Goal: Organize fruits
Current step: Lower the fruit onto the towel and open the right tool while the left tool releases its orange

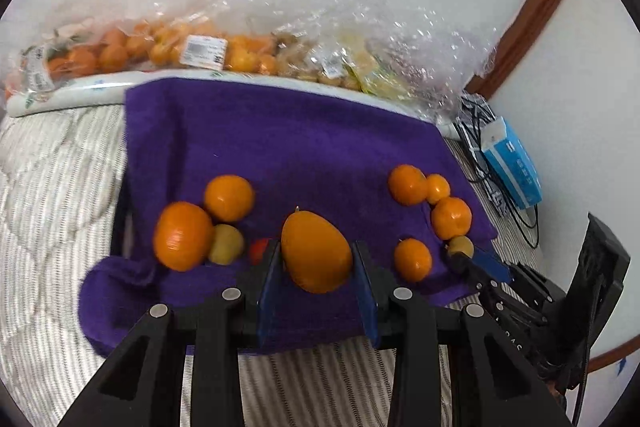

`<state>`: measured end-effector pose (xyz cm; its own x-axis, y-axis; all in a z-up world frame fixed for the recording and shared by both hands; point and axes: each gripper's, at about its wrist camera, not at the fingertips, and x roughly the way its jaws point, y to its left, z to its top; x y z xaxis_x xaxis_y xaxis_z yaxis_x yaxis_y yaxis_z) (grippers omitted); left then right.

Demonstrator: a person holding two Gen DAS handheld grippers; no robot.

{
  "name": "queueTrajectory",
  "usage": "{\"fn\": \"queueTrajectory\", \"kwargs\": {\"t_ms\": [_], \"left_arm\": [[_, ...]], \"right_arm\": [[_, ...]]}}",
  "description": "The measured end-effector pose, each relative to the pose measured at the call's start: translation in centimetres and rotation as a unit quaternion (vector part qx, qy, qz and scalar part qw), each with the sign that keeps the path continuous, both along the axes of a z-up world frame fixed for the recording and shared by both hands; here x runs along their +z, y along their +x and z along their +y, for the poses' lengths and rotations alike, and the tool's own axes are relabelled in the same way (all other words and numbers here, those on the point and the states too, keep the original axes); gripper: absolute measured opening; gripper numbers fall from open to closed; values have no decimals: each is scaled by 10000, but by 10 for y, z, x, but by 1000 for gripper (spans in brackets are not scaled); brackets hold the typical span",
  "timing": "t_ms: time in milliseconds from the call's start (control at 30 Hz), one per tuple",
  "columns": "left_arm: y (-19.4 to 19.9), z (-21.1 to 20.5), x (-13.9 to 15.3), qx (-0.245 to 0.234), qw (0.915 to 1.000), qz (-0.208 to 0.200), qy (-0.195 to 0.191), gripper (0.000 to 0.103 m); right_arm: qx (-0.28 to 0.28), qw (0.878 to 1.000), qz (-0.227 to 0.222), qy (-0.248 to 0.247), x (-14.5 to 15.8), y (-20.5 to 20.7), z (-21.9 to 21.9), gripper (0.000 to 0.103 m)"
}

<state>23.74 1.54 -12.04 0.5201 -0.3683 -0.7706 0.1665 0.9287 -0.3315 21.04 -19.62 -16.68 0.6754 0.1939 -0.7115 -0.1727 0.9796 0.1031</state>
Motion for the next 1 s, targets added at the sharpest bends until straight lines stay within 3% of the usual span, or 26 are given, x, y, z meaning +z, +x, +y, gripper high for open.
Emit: {"fn": "queueTrajectory", "kwargs": {"t_ms": [1000], "left_arm": [[14, -22, -28, -124, 9988, 335, 328, 33]], "right_arm": [[-38, 10000, 52, -68, -3, 7, 3, 27]]}}
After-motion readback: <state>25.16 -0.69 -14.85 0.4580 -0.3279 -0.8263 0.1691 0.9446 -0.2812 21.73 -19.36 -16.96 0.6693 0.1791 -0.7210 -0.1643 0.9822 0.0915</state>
